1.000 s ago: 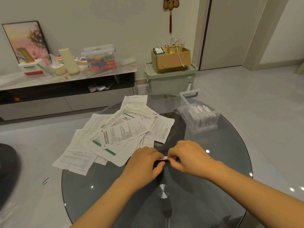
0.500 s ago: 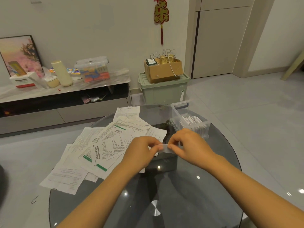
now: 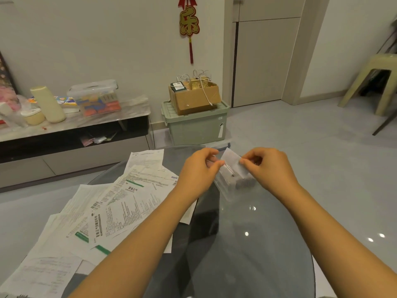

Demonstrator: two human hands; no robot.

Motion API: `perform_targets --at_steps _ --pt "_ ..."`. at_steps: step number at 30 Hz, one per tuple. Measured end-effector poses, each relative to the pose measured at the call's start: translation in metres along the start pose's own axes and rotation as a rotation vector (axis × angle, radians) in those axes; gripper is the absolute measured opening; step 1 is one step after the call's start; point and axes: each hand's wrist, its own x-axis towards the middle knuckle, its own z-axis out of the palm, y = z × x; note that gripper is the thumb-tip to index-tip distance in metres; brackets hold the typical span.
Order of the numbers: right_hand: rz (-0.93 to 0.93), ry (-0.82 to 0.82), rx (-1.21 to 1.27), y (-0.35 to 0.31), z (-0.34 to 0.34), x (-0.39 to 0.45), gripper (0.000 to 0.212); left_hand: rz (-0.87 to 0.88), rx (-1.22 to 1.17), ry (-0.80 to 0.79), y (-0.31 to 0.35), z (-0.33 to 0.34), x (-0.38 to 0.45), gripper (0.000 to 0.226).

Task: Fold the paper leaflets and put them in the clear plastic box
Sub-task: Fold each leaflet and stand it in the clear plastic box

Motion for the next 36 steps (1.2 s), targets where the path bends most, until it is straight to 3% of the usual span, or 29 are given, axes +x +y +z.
perform_targets --at_steps 5,11,18,24,31,36 --pt "0.039 0.246 0.001 0.012 0.004 0.013 0.011 0.221 0.367 -0.108 0.001 0.020 0.016 0.029" --pt "0.029 0.321 -0.048 0.029 0.020 0.023 0.011 0.371 0.467 -0.291 0.002 0.044 0.029 0.054" --pt "0.086 0.235 -0.200 0.038 0.027 0.027 0.009 0.494 0.580 -0.346 0.005 0.060 0.042 0.072" --pt "0.126 0.176 -0.327 0.036 0.029 0.031 0.011 0.468 0.612 -0.385 0.013 0.058 0.044 0.064" --pt "0.223 -0.005 -0.721 0.025 0.022 0.041 0.012 0.435 0.490 -0.248 -0.008 0.064 0.039 0.079" --pt "0.278 -0.160 -0.547 0.027 0.017 0.045 0.016 0.417 0.454 -0.339 -0.006 0.054 0.040 0.070"
